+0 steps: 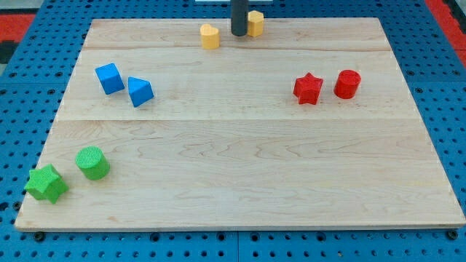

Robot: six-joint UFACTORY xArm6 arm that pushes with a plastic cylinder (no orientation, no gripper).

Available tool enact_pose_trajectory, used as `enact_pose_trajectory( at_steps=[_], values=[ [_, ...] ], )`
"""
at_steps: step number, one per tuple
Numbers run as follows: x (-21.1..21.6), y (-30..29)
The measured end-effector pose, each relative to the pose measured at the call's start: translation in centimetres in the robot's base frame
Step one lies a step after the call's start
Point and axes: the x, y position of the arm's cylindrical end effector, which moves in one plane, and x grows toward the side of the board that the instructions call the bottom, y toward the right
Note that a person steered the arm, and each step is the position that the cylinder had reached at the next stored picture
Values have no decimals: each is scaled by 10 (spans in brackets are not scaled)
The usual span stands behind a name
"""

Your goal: Place yellow hexagon to the left of yellow heart

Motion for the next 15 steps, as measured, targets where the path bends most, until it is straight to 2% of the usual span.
enact_pose_trajectory(
  at_steps=[1, 2, 3, 5, 6, 7, 8, 9, 10, 11, 12, 13, 14, 15],
  values=[
    [42, 30],
    [34, 115],
    [-35, 122],
    [-36, 49],
    [-24, -40],
    [8, -134],
    [-13, -112],
    [-35, -133],
    [-13, -203],
    [-1, -214],
    [27, -214],
    [7, -215],
    [-7, -191],
    [18, -191]
  ],
)
